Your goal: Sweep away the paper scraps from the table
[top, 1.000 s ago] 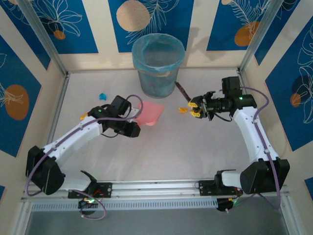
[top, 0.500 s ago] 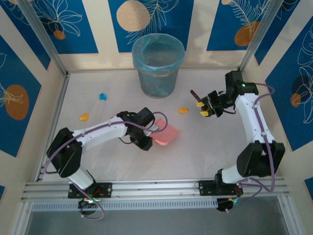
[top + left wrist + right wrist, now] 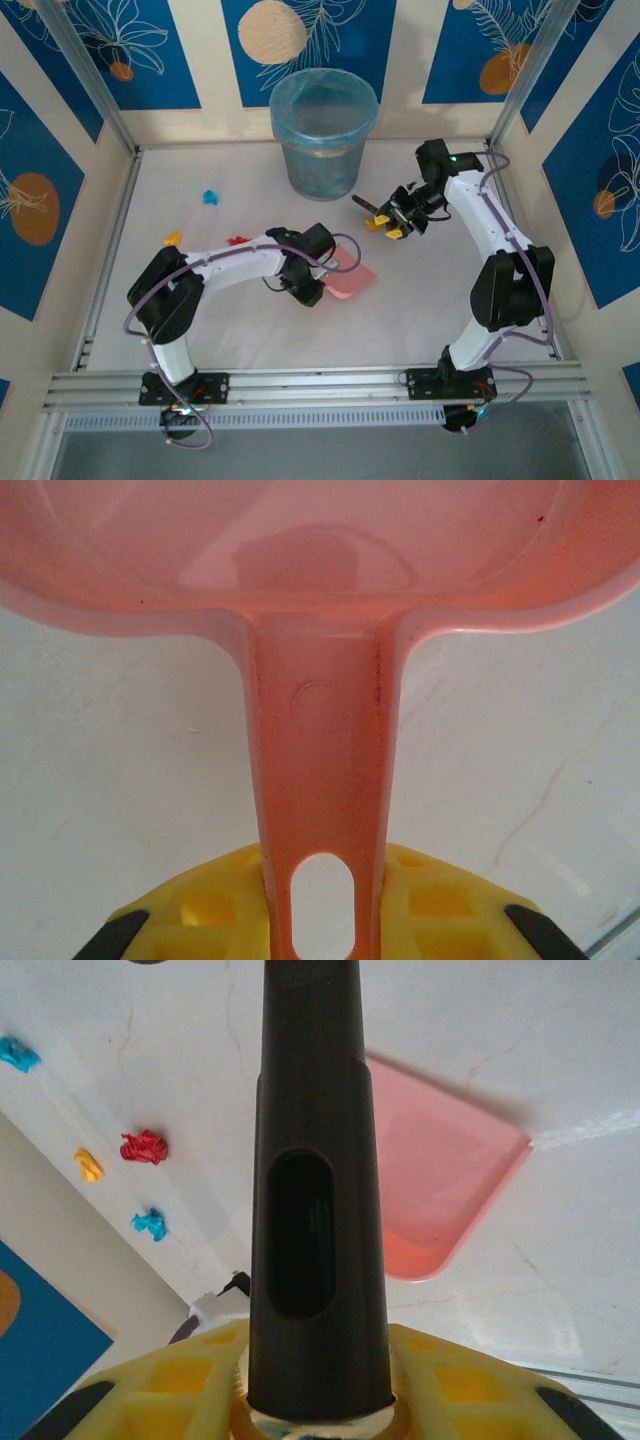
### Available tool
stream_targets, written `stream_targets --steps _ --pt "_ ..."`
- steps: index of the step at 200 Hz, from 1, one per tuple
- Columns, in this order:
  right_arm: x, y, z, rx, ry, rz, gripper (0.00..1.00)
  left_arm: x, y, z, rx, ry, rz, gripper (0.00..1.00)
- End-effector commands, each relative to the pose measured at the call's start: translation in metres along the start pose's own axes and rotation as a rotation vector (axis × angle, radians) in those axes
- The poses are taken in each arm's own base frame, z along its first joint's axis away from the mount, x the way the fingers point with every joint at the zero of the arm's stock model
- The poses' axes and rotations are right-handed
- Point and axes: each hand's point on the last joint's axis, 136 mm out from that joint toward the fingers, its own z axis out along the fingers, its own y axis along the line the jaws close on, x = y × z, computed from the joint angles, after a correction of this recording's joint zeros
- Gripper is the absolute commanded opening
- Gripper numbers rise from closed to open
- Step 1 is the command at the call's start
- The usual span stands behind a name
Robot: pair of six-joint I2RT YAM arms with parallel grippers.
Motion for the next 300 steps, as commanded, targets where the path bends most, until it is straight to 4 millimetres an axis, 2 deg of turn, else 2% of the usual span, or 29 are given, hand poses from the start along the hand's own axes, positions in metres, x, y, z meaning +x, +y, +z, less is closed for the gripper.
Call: stream_targets --steps 1,32,76,101,131,152,179,215,279,300 --pt "0.012 0.019 0.006 -0.065 0.062 -0.050 0.00 -0.009 0.004 0.003 -0.042 -0.019 -0.007 0.00" --pt "0.040 0.023 0.015 -0.112 0.149 -0.060 0.00 -0.008 0.011 0.013 -0.080 -0.012 -0.015 0.00" --pt "0.074 0.006 0.023 -0.141 0.210 -0.031 0.00 -0.008 0.023 0.024 -0.138 0.001 -0.004 0.00" --pt "0.090 -0.001 0.021 -0.167 0.239 -0.017 0.00 -0.011 0.026 0.025 -0.147 -0.011 -0.005 0.00" --pt "0.114 0.003 0.015 -0.282 0.319 0.011 0.00 -0.015 0.028 0.025 -0.159 -0.031 0.004 0.00" --pt "0.121 0.000 0.011 -0.303 0.318 0.012 0.00 -0.020 0.025 0.024 -0.143 -0.055 0.016 0.00" --pt "0.127 0.002 0.000 -0.357 0.298 0.021 0.00 -0.027 0.019 0.019 -0.116 -0.104 0.014 0.00" --pt "0.124 0.005 -0.019 -0.403 0.240 0.038 0.00 -0.039 0.019 0.009 -0.122 -0.172 -0.006 0.00" --pt "0.109 0.017 -0.066 -0.521 0.050 0.009 0.00 -0.060 0.013 -0.028 -0.113 -0.314 0.008 0.00" --pt "0.095 0.006 -0.084 -0.515 -0.101 0.022 0.00 -0.065 0.012 -0.038 -0.110 -0.343 0.000 0.00"
